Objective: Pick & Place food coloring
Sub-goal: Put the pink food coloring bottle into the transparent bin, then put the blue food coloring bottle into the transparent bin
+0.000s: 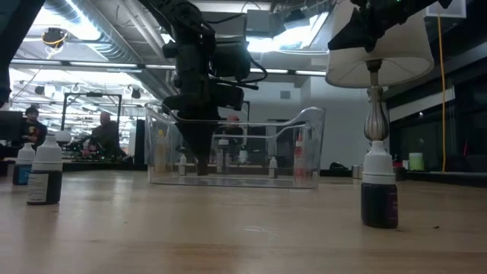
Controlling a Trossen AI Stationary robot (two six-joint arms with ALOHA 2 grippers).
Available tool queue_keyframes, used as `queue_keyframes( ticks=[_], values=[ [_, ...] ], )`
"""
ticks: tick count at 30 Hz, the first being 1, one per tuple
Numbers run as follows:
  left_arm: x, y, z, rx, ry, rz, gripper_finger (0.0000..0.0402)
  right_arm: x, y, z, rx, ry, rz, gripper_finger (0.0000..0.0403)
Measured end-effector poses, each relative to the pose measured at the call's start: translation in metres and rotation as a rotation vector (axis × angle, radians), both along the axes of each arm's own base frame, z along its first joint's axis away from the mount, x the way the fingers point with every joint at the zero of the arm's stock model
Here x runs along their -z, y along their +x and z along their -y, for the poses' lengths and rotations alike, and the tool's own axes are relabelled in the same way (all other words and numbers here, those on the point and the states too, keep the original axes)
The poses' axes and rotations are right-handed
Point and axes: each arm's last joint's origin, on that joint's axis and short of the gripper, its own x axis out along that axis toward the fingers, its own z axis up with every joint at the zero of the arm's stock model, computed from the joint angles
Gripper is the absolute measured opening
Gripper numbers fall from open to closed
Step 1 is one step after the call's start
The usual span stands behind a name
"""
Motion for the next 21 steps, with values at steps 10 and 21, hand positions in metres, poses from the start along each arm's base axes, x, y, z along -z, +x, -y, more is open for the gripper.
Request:
queue_keyframes(
  ticks=[10,21],
  values=[
    [0.0,0.0,0.0,-0.007,-0.002,-0.001,0.0114,0.0,0.0,0.0,-0.001,-0.002,-0.001,0.0058],
    [-0.056,0.005,0.001,-0.02,-0.017,-0.042,0.0136,0.0,0.0,0.0,-0.003,-0.005,-0.002,0.0058]
  ],
)
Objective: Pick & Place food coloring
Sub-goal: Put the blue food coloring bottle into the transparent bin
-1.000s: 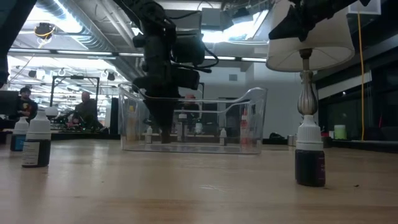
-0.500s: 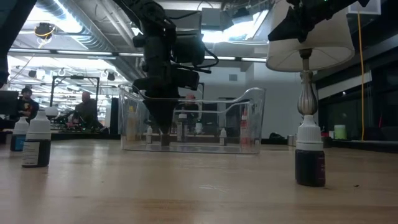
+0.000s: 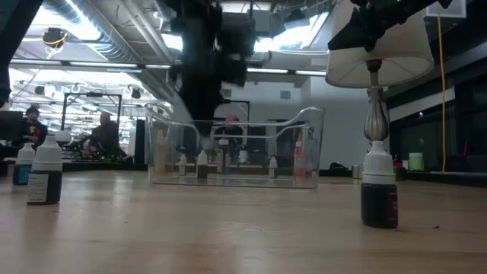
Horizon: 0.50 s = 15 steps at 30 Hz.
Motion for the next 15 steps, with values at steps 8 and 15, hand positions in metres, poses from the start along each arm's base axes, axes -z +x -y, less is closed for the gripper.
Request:
queue_keyframes(
  ticks=[8,15],
  values=[
    [-0.083,-0.026,0.011,-0.109,0.049,0.08,0.0134,0.0,0.0,0.0,-0.019,-0.038,-0.016,0.0058],
    [-0.136,-0.086,0.028,-0.368,0.079,0.102,0.0135,0.0,0.0,0.0,-0.033,-0.07,-0.027,0.0058]
  ],
)
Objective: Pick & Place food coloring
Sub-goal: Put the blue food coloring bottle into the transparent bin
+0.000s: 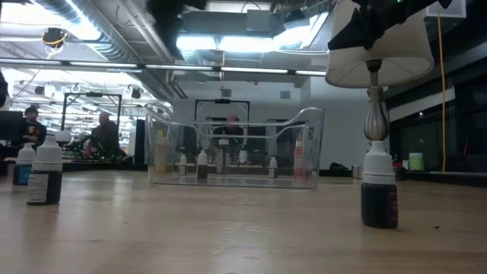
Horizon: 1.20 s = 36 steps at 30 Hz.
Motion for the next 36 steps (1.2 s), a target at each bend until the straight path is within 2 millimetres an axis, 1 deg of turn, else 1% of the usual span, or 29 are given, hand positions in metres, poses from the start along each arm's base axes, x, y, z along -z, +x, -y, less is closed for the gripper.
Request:
queue_keyframes(
  ticks=[5,8,13,15,17,20,23,27,31,36],
  values=[
    [-0.022,-0.036,0.019,-0.12,-0.043,0.031,0.0135,0.0,0.0,0.0,-0.001,-0.004,-0.001,0.0058],
    [-0.034,-0.06,0.031,-0.165,-0.029,0.057,0.0136,0.0,0.0,0.0,-0.007,-0.018,-0.007,0.0058],
    [-0.055,-0.099,0.049,-0.212,0.01,0.197,0.0133,0.0,0.0,0.0,-0.007,-0.018,-0.007,0.0058],
    [-0.06,-0.109,0.054,-0.211,0.008,0.238,0.0132,0.0,0.0,0.0,-0.007,-0.018,-0.007,0.0058],
    [-0.057,-0.117,0.06,-0.188,-0.001,0.252,0.0132,0.0,0.0,0.0,-0.007,-0.014,-0.006,0.0058],
    [-0.04,-0.129,0.068,-0.168,-0.016,0.214,0.0135,0.0,0.0,0.0,-0.007,-0.014,-0.005,0.0058],
    [-0.013,-0.14,0.075,-0.156,-0.024,0.166,0.0136,0.0,0.0,0.0,-0.006,-0.013,-0.005,0.0058],
    [0.025,-0.148,0.083,-0.114,-0.071,0.161,0.0137,0.0,0.0,0.0,-0.006,-0.013,-0.005,0.0058],
    [0.068,-0.149,0.091,-0.099,-0.13,0.126,0.0142,0.0,0.0,0.0,-0.006,-0.011,-0.005,0.0058],
    [0.117,-0.14,0.102,-0.076,-0.215,0.113,0.016,0.0,0.0,0.0,-0.006,-0.011,-0.005,0.0058]
  ],
)
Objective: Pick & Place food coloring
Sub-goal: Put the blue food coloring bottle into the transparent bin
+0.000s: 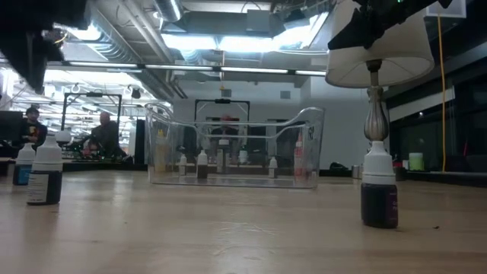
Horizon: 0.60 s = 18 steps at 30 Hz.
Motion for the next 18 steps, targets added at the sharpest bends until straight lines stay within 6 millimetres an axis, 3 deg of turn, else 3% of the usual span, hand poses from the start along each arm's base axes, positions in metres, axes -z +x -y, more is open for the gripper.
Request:
queue_keyframes(
  ticks=[6,13,18],
  values=[
    [0.033,0.012,0.008,-0.006,-0.021,0.037,0.0199,0.0,0.0,0.0,0.001,0.0,-0.001,0.0058],
    [0.053,0.015,0.009,-0.013,0.026,-0.06,0.0246,0.0,0.0,0.0,0.0,0.001,-0.002,0.0058],
    [0.064,0.021,0.012,-0.018,0.065,-0.107,0.0258,0.0,0.0,0.0,0.0,0.001,-0.001,0.0058]
  ],
)
